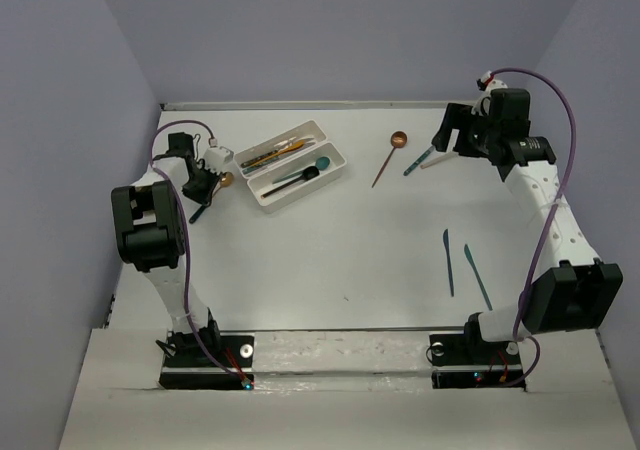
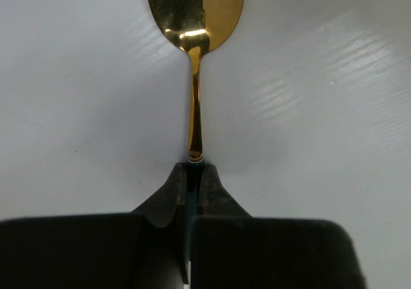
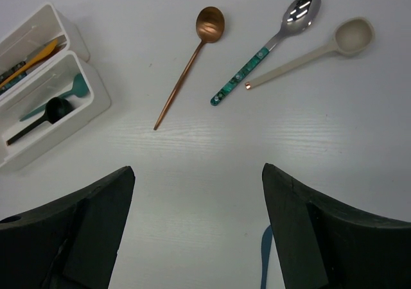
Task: Sort the eating utensils into containers
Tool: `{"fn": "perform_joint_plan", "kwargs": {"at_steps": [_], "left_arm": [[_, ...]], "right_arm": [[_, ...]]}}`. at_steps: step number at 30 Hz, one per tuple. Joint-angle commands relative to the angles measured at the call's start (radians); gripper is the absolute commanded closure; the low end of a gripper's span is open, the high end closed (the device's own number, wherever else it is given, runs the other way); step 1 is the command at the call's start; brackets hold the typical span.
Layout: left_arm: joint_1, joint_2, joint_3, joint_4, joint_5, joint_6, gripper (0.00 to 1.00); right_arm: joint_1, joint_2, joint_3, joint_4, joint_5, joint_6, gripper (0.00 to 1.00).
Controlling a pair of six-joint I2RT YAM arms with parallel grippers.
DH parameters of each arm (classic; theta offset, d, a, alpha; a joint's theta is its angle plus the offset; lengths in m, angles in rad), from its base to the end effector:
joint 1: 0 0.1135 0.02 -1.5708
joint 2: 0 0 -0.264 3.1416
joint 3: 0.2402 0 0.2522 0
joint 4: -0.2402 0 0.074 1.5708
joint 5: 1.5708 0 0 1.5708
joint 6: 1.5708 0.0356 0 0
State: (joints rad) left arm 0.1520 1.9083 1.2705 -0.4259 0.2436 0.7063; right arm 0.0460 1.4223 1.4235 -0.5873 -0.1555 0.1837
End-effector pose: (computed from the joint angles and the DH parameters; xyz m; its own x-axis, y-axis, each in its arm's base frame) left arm 0.3894 0.0510 0.1701 -0.6776 0.5334 -0.5063 0.5371 0.8292 0.1548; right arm 0.3162 0.0201 0.3745 -0.5751 0.1542 -0.8034 -0.0704 0.9691 0.2364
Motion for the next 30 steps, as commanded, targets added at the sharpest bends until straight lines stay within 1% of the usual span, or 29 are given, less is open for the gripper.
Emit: {"fn": "perform_joint_plan", "kwargs": {"at_steps": [1,4,5,7,10,11,13,14,16,20,21,22,24,25,26,30], "left_arm": [[0.017,0.018,-0.034,-0.030,-0.003,-0.062,1.00],[0.058,-0.024,-0.010,-0.024,0.035,-0.155,1.00],[0.072,-0.037,0.001,-0.010,0.048,-0.210,1.00],[0.102,-0.083,0.036,0.001,0.071,-0.255,1.00],[0.103,-0.141,0.062,0.024,0.088,-0.278,1.00],[0.101,-0.175,0.094,0.021,0.101,-0.281,1.00],[0.075,-0.208,0.144,-0.020,0.099,-0.281,1.00],[0.034,-0.216,0.200,-0.051,0.076,-0.272,1.00],[-0.011,-0.238,0.281,-0.088,0.063,-0.246,1.00],[-0.112,-0.233,0.384,-0.148,0.086,-0.248,1.00],[-0.135,-0.227,0.400,-0.164,0.094,-0.240,1.00],[-0.200,-0.212,0.414,-0.181,0.097,-0.225,1.00],[-0.259,-0.195,0.438,-0.207,0.086,-0.180,1.00],[-0.287,-0.177,0.441,-0.208,0.079,-0.171,1.00],[-0.339,-0.166,0.444,-0.206,0.077,-0.163,1.00],[-0.442,-0.095,0.452,-0.179,0.051,-0.122,1.00]], "right_arm": [[-0.006,0.012,0.071,-0.009,0.040,-0.039,0.14],[-0.006,0.026,0.077,-0.011,0.033,-0.035,0.14],[-0.006,0.033,0.077,-0.011,0.028,-0.033,0.14],[-0.006,0.041,0.080,-0.009,0.024,-0.030,0.14],[-0.006,0.056,0.087,-0.011,0.017,-0.029,0.14],[-0.006,0.061,0.091,-0.009,0.019,-0.026,0.14],[-0.006,0.067,0.094,-0.008,0.020,-0.021,0.14],[-0.006,0.072,0.088,-0.008,0.025,-0.018,0.14],[-0.006,0.078,0.078,-0.006,0.034,-0.003,0.14],[-0.006,0.093,0.052,-0.006,0.062,0.054,0.14],[-0.006,0.096,0.048,-0.006,0.069,0.065,0.14],[-0.006,0.099,0.043,-0.006,0.088,0.074,0.14],[-0.006,0.119,0.046,-0.008,0.100,0.073,0.14],[-0.006,0.127,0.049,-0.009,0.114,0.072,0.14],[-0.006,0.135,0.054,-0.011,0.120,0.069,0.14],[-0.006,0.177,0.080,-0.034,0.149,0.065,0.14]]}}
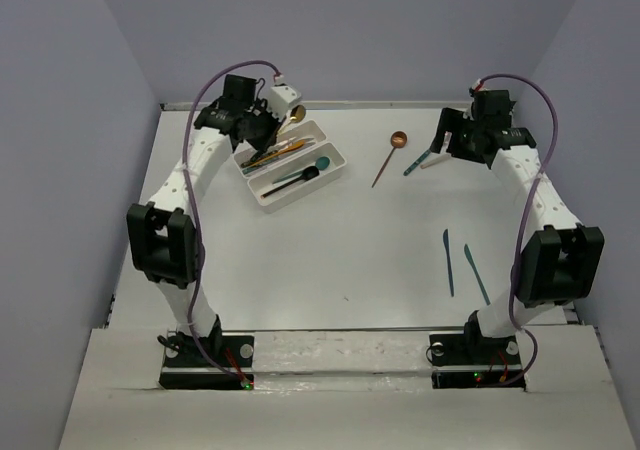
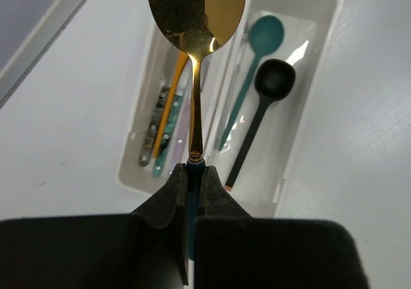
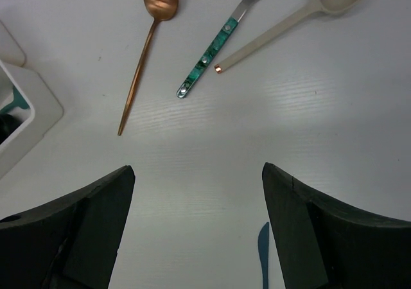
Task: Sort the eating utensils into containers
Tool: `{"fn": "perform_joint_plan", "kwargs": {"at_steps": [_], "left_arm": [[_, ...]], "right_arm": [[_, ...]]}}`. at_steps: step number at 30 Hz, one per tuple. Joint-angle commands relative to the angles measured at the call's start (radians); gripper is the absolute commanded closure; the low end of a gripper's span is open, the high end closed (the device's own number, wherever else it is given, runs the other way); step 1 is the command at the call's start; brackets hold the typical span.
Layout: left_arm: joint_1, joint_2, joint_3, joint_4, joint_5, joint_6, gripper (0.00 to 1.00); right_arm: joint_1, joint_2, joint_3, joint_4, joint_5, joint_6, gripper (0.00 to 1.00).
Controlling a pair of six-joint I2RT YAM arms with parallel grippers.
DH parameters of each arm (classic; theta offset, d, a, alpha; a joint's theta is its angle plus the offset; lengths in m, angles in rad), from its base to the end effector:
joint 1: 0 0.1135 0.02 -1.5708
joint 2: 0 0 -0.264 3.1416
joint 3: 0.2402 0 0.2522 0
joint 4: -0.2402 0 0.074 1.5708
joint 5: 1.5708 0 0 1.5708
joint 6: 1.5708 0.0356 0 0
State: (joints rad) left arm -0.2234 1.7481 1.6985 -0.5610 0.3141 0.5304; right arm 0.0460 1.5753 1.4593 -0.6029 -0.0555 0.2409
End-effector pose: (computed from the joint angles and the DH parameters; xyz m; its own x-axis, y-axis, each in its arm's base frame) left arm 0.3901 -0.0999 0.3593 -0.2508 0.5504 -0.7964 0.6775 0.6874 0.2617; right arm 0.3534 0.0182 0.3366 -0.6598 0.2081 -0.7221 0.0719 0.9740 0.2150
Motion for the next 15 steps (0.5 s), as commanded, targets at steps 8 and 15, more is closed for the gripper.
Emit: {"fn": "perform_joint_plan", "kwargs": {"at_steps": [8,15], "left_arm": [[-0.151,0.212,0.015,0.027,-0.056,0.086,1.00],[-0.185,0.278,-0.074,0.136,-0.162,0.091,1.00]], "right_arm": [[-0.006,0.037,0.035,-0.051,0.115,0.006,0.14],[-0.006,0.055,0.024,-0.052,0.152,0.008,0.13]]}}
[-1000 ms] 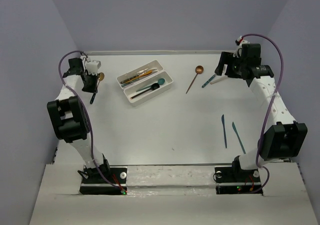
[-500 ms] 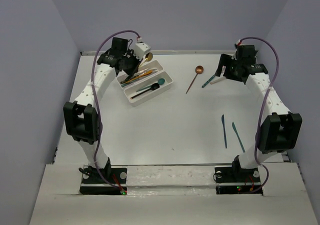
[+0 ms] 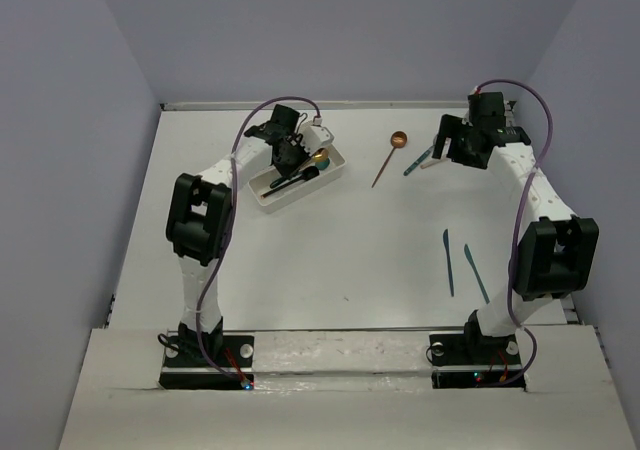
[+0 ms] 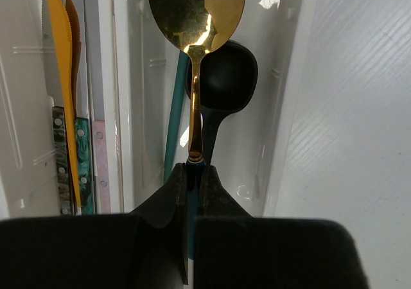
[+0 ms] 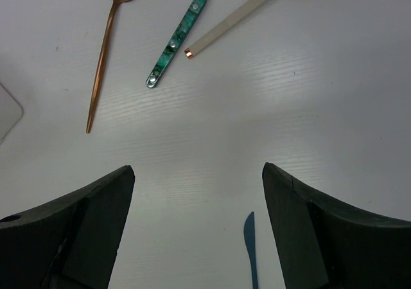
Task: Sort the eating utensils into containers
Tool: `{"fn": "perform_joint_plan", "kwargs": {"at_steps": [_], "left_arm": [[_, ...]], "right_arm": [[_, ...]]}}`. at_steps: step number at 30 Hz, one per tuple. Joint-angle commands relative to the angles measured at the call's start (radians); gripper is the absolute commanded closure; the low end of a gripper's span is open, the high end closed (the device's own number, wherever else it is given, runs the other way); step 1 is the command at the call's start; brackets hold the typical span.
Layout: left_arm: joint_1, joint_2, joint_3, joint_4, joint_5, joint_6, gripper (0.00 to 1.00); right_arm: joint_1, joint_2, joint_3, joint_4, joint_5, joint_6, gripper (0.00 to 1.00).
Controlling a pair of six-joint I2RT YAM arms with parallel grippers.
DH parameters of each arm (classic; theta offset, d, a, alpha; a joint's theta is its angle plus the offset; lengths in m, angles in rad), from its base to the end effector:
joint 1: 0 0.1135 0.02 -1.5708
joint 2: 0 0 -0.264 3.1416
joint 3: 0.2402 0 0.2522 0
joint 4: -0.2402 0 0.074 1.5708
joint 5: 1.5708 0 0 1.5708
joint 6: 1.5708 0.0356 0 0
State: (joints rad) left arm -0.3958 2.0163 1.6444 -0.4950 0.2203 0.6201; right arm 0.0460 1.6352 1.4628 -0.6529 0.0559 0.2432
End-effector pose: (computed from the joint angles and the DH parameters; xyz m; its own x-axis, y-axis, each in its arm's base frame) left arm 0.4160 -0.1823 0.2357 -0.2780 0.7307 -0.6235 0.8211 0.5176 0.2405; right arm 0.3626 0.0147 0.3136 -0.7143 0.2078 -0.6683 0.1689 0.9779 0.1235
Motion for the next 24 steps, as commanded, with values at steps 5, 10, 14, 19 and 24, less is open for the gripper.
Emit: {"fn": "perform_joint_plan", "kwargs": {"at_steps": [5,10,14,19,24], "left_arm": [[-0.017,0.030,-0.034,0.119,-0.130,-0.029,0.91],[-0.025,0.013,-0.061,0.125,-0.145,-0.025,0.55],[-0.023,-0.008,-0.046,0.118,-0.156,-0.043,0.37],[-0.023,-0.017,0.037,0.069,-0.164,-0.069,0.32],[-0.021,-0.054,0.052,0.030,-0.168,-0.083,0.32]], "right_arm": [[-0.006,0.046,0.080,-0.014,0.119,0.067,0.14],[-0.037,0.097,0.102,-0.017,0.168,0.148,0.18],[-0.084,0.223,0.157,-0.013,0.116,0.286,0.23],[-0.115,0.388,0.264,0.038,0.056,0.416,0.27],[-0.115,0.514,0.428,0.055,0.071,0.432,0.28]]}}
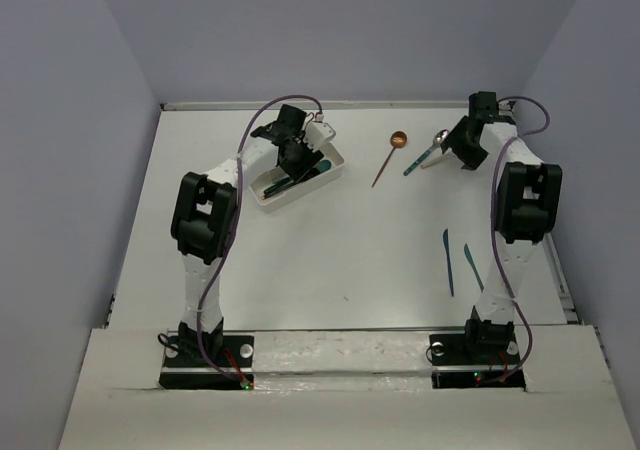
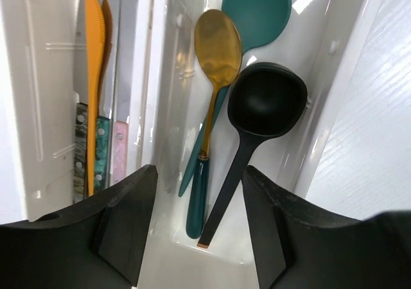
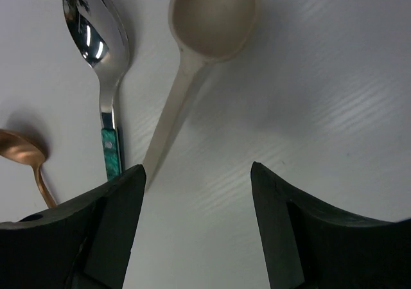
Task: Sort the eating utensils into containers
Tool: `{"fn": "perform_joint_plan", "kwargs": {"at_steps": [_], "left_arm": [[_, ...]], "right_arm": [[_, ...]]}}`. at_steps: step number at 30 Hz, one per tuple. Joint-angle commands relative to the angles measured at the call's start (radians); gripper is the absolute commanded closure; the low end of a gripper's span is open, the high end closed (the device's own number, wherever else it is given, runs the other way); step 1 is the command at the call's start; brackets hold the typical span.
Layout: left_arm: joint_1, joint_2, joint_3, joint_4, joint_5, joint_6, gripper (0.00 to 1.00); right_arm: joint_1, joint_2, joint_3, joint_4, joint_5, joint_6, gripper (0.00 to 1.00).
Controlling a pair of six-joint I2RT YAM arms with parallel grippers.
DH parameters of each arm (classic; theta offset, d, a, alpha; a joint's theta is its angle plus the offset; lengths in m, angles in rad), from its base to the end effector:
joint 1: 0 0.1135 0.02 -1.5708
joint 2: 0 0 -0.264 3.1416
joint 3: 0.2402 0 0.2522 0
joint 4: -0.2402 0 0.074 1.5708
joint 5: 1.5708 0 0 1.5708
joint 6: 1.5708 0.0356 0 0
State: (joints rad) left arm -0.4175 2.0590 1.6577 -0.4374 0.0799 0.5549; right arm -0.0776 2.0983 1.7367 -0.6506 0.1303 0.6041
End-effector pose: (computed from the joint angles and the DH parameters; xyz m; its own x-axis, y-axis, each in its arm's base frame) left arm 0.4248 -0.1915 0.2248 -0.3392 0.7250 -0.5994 0.7432 0.5972 0.3017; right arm 0.4594 -0.0404 0.2184 -0.6131 0.6126 -0.4988 0.6000 0.7718 0.2104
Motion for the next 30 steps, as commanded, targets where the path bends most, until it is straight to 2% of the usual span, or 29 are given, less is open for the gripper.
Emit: {"fn": "perform_joint_plan", "kwargs": {"at_steps": [1,7,15,24,27,28,29,30], "left_arm": [[0.000,-0.114,0.034,-0.029,-0.031,-0.021,0.32],[0.006,-0.166,-0.018,-0.032,-0.054,-0.046,0.32],[0.036,-0.212,-0.064,-0.021,-0.066,-0.058,0.32],[0.051,-0.207,-0.035,-0.032,-0.068,-0.062,0.32],[0.054,-0.201,-0.029,-0.035,-0.069,-0.062,0.32],[0.054,-0.201,-0.029,-0.037,-0.069,-0.062,0.32],[0.055,-0.204,-0.026,-0.037,-0.069,-0.062,0.32],[0.057,-0.206,-0.024,-0.038,-0.069,-0.061,0.32]], "right_arm": [[0.009,0.090,0.178,0.051,0.003,0.077,0.28],[-0.001,0.184,0.270,0.039,0.037,0.143,0.30],[-0.010,0.219,0.233,0.022,0.049,0.200,0.35],[-0.019,0.256,0.236,0.008,0.049,0.241,0.41],[-0.028,0.278,0.234,0.006,0.037,0.246,0.46],[-0.040,0.284,0.238,0.006,0.029,0.246,0.50],[-0.040,0.298,0.244,0.008,0.025,0.234,0.60],[-0.040,0.305,0.260,0.006,0.022,0.226,0.64]]}}
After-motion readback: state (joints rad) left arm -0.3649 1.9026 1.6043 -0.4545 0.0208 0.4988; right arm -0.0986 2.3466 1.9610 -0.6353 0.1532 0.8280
